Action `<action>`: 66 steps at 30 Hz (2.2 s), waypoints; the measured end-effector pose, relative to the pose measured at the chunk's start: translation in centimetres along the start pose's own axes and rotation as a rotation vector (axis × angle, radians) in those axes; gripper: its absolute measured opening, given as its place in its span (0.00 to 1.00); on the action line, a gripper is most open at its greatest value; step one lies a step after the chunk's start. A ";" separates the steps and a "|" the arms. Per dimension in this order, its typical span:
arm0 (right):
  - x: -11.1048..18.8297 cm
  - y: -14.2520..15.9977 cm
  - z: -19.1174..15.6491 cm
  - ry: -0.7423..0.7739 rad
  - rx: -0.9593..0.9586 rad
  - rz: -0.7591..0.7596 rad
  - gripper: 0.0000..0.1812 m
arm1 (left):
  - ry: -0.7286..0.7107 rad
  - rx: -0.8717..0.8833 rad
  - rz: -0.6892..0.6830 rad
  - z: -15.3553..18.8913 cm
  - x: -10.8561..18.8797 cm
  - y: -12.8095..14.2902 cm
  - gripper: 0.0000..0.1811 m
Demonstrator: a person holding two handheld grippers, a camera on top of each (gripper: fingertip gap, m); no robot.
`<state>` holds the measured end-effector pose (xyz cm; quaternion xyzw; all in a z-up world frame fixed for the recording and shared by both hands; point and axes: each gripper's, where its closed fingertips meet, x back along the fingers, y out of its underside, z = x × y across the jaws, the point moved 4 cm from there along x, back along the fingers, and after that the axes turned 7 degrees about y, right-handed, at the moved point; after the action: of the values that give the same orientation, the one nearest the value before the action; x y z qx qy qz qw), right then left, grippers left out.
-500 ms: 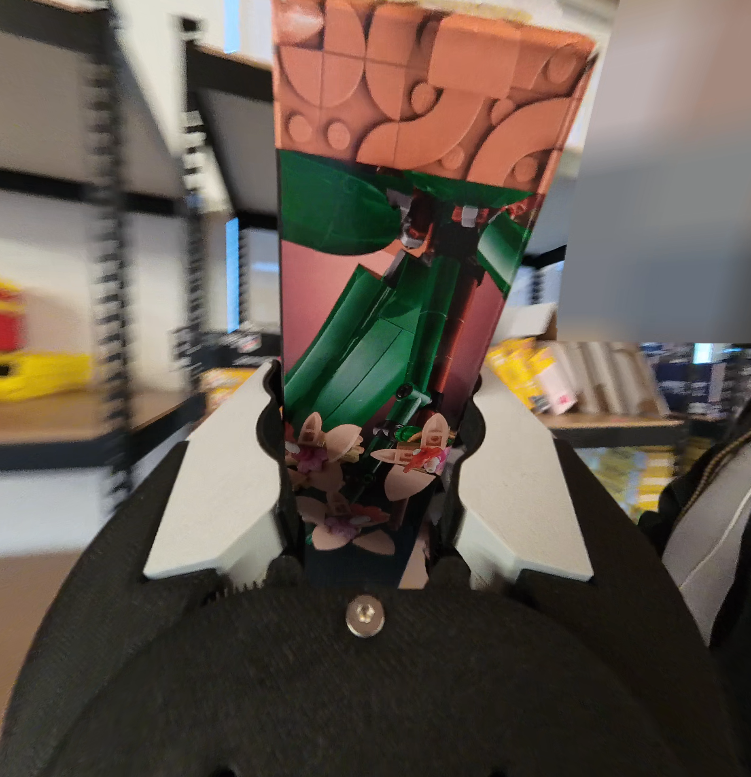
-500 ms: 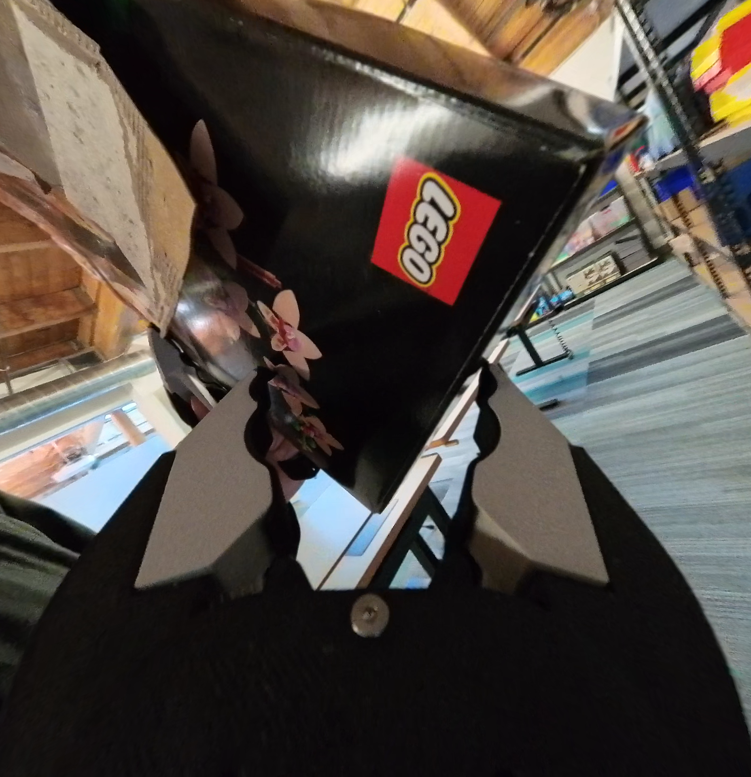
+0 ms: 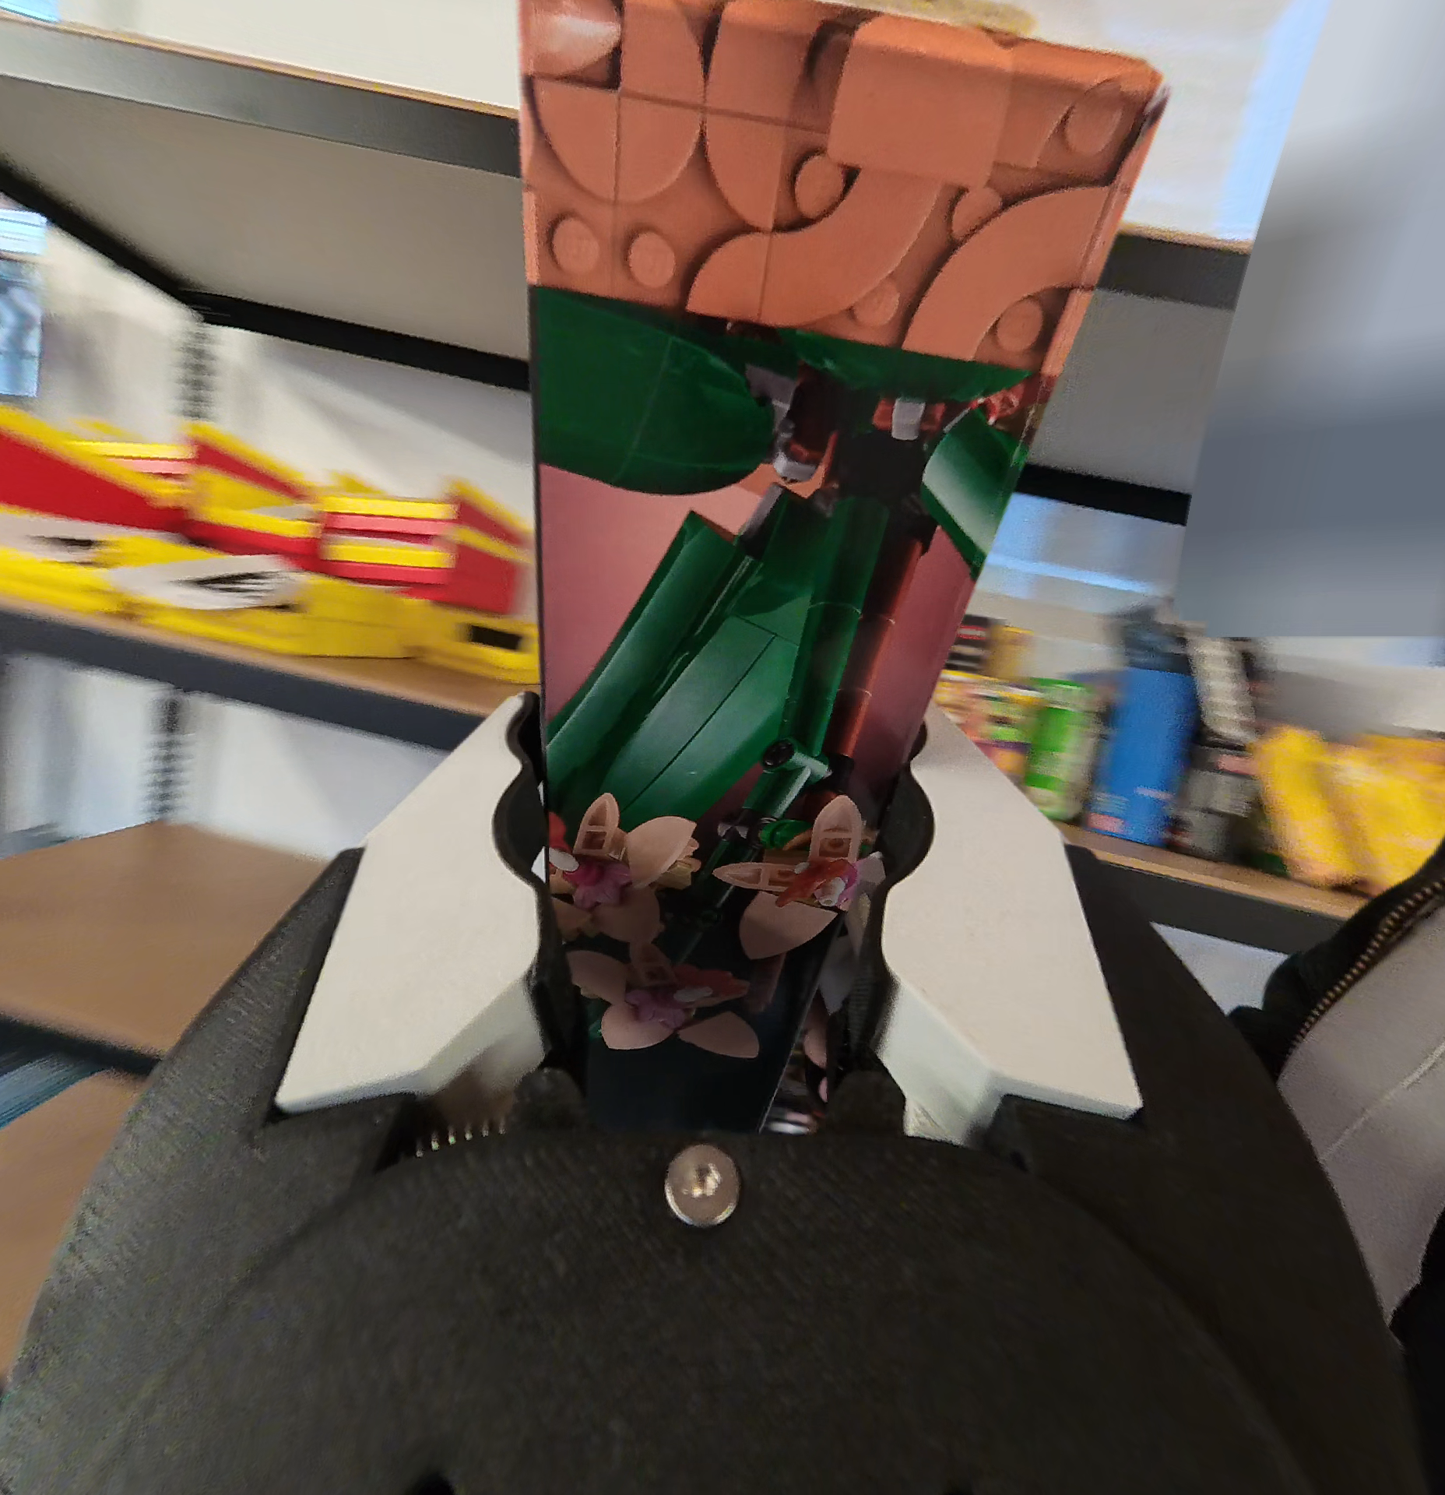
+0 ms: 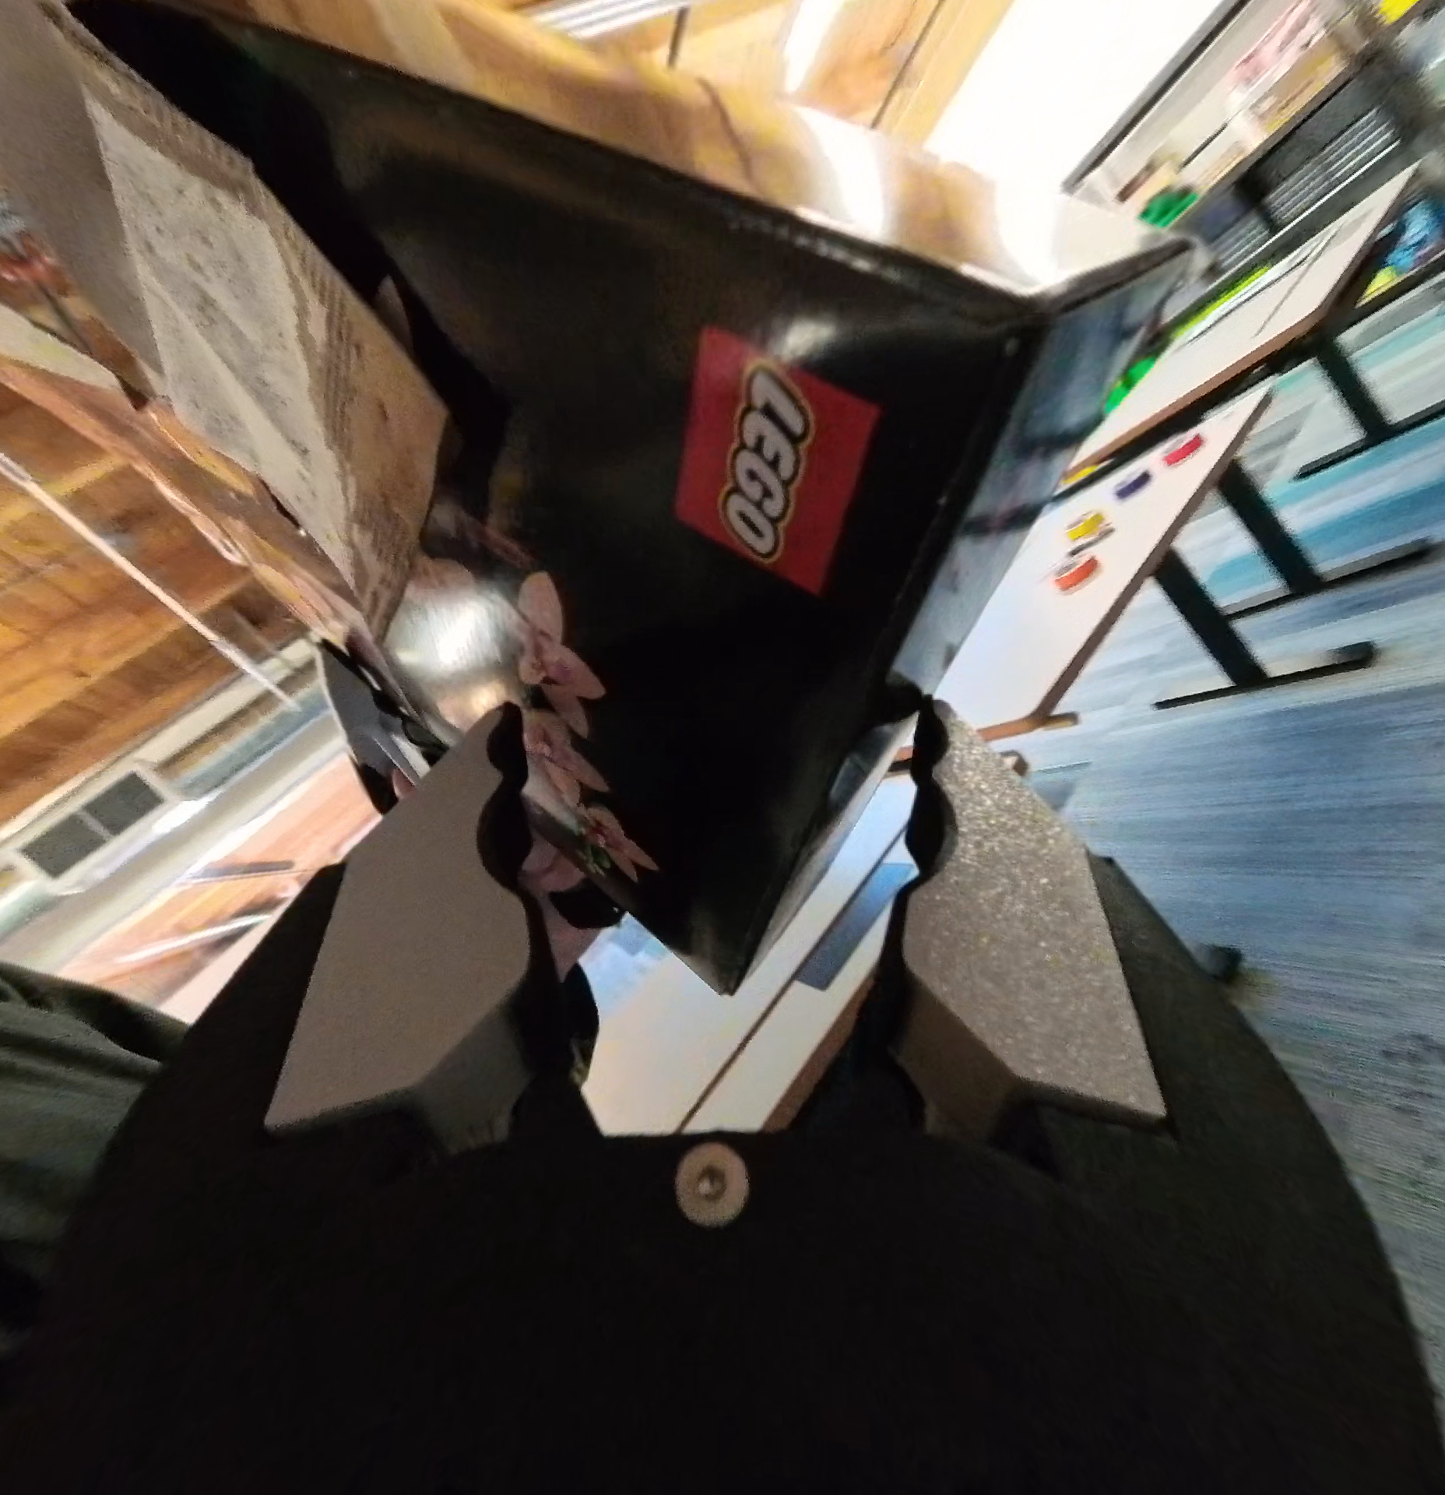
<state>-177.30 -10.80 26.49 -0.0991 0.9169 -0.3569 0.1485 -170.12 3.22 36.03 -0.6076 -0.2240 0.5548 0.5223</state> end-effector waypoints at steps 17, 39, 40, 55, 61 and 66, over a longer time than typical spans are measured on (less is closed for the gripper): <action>-32.1 -9.8 14.9 -0.450 -0.086 -0.218 0.59 | -0.416 0.156 0.415 -26.3 6.8 -5.7 0.46; -79.4 -4.2 26.3 -0.761 0.313 -1.107 0.41 | -0.667 0.212 0.672 -59.8 33.6 -14.8 0.46; -81.3 -3.8 27.1 -0.784 0.341 -1.210 0.43 | -0.683 0.194 0.648 -61.2 33.9 -15.1 0.46; -101.0 11.7 37.8 -1.339 0.293 -1.597 0.43 | -0.990 -0.039 0.345 -77.5 44.7 -14.9 0.47; -107.4 23.1 40.1 -1.431 0.397 -1.619 0.43 | -1.062 -0.087 0.226 -80.7 55.9 -14.1 0.47; -111.0 30.9 41.8 -1.482 0.589 -1.671 0.43 | -1.123 -0.100 0.044 -82.8 62.0 -13.8 0.47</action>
<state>-61.42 17.42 -1.57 -0.8216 0.1344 -0.3981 0.3852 -73.04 28.92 7.57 -0.2476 -0.4810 0.7925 0.2817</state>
